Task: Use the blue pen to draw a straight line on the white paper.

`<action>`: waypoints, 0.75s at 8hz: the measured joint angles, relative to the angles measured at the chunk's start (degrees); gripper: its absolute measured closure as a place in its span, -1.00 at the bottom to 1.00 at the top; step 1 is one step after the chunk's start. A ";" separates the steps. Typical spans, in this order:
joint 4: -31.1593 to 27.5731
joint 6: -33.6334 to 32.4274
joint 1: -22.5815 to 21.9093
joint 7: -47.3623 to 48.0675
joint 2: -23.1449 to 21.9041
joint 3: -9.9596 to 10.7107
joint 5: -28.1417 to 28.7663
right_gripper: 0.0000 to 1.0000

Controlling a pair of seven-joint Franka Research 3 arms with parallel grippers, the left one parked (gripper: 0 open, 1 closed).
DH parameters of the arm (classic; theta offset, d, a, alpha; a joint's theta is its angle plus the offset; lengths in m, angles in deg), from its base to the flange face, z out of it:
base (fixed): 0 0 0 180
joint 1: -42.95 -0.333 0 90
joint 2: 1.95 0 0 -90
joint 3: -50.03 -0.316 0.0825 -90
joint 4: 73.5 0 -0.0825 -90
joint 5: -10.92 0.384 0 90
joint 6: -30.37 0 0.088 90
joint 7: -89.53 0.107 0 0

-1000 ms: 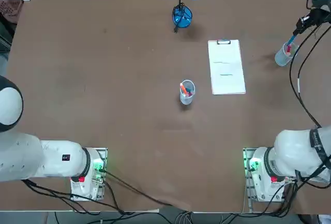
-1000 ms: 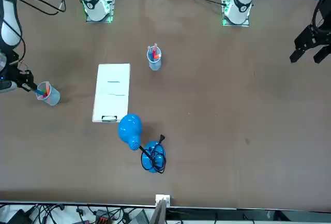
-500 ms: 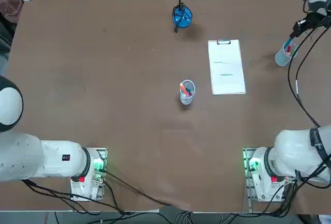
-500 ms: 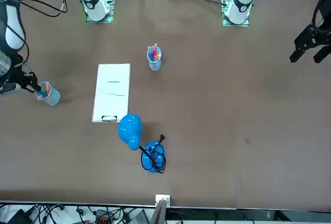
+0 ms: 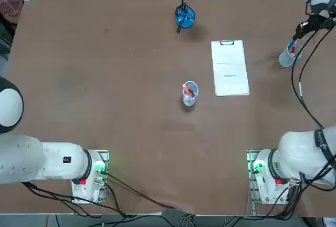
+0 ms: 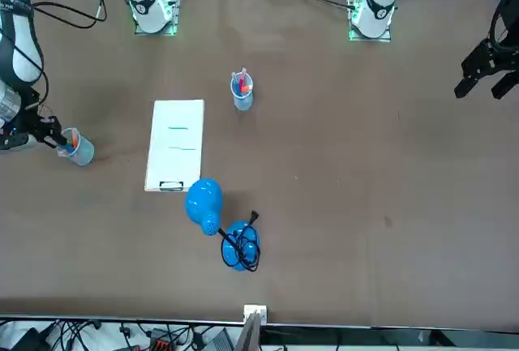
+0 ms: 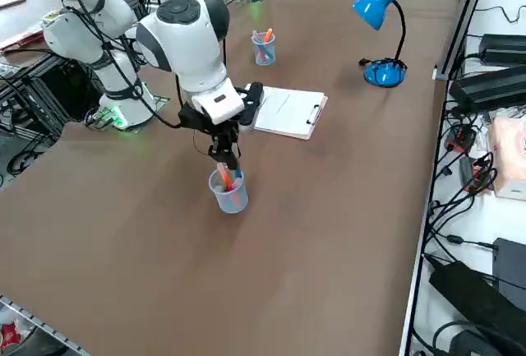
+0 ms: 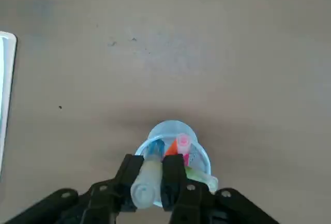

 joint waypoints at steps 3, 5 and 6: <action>-0.31 0.06 0.01 -0.01 0.73 0.00 0.11 0.67; -0.32 0.08 0.02 -0.03 1.16 0.00 0.11 0.65; -0.32 0.08 0.02 -0.08 1.28 0.00 0.11 0.49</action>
